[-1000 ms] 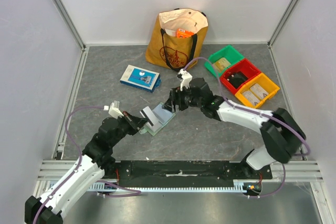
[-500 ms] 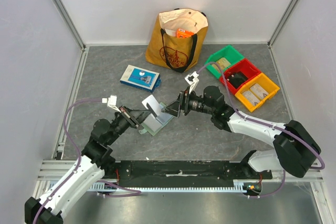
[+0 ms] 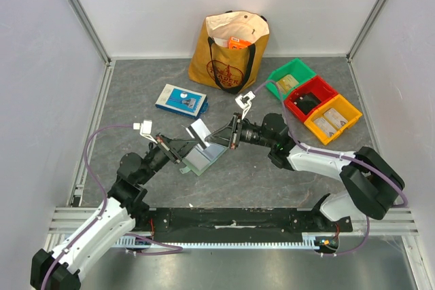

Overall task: Take the credit cards out of the card holder
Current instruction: Place the credit card in the storage box.

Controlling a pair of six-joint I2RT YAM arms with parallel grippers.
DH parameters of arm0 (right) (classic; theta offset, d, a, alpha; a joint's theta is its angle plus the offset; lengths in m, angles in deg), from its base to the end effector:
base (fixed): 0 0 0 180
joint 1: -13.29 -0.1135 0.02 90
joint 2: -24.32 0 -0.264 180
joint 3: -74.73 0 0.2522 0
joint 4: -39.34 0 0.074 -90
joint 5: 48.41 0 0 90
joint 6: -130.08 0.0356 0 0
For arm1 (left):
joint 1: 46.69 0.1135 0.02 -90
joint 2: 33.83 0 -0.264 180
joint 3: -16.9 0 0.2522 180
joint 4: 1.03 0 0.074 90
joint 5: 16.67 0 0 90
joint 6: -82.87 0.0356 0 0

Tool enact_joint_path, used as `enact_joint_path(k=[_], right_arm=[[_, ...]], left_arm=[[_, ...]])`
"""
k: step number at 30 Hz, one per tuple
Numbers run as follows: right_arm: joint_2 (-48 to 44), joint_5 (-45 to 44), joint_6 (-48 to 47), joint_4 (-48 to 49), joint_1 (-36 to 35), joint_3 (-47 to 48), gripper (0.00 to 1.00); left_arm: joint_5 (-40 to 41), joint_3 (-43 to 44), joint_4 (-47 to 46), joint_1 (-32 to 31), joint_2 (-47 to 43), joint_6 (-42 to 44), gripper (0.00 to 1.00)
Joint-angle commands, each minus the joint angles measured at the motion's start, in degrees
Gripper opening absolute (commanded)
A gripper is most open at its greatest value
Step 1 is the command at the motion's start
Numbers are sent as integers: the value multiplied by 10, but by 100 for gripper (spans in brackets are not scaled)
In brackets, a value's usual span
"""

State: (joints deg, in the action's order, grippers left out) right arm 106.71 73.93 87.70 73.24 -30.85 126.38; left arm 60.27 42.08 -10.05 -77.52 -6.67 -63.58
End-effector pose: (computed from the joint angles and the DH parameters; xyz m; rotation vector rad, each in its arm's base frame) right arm 0.2061 0.2266 0.2520 -0.4722 1.7266 1.6438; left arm 0.1204 -0.0812 0.2386 -0.1528 1.6069 -1.3822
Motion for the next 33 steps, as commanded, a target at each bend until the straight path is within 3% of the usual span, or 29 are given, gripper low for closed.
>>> enact_joint_path(k=[1,4,6,9,11,14,20,24,33], right_arm=[[-7,-2,-22,22,-2,4,2],[-27,-27,-80,-46,-2,10,0],[-49,-60,-140,-124,-2,17,0],[-85,-162,-254,-239,-9,29,0],[-106,-245,-330,-298,-30,37,0],[-126,-358,-437,-353,-73,46,0],[-128,-527,-552,-369,-174,55,0],[-109,-623,-607,-367,-231,66,0],[-38,-762,-701,-341,-329,95,0]], left_arm=[[-18,19,-31,1,4,5,2],[-9,29,-4,1,4,5,6],[14,47,71,1,2,5,20],[54,74,159,1,-3,1,58],[73,90,211,0,-8,-7,73],[90,123,266,1,-4,-19,83],[95,177,310,0,54,-42,87],[65,193,282,1,107,-56,87],[32,199,243,0,183,-83,81]])
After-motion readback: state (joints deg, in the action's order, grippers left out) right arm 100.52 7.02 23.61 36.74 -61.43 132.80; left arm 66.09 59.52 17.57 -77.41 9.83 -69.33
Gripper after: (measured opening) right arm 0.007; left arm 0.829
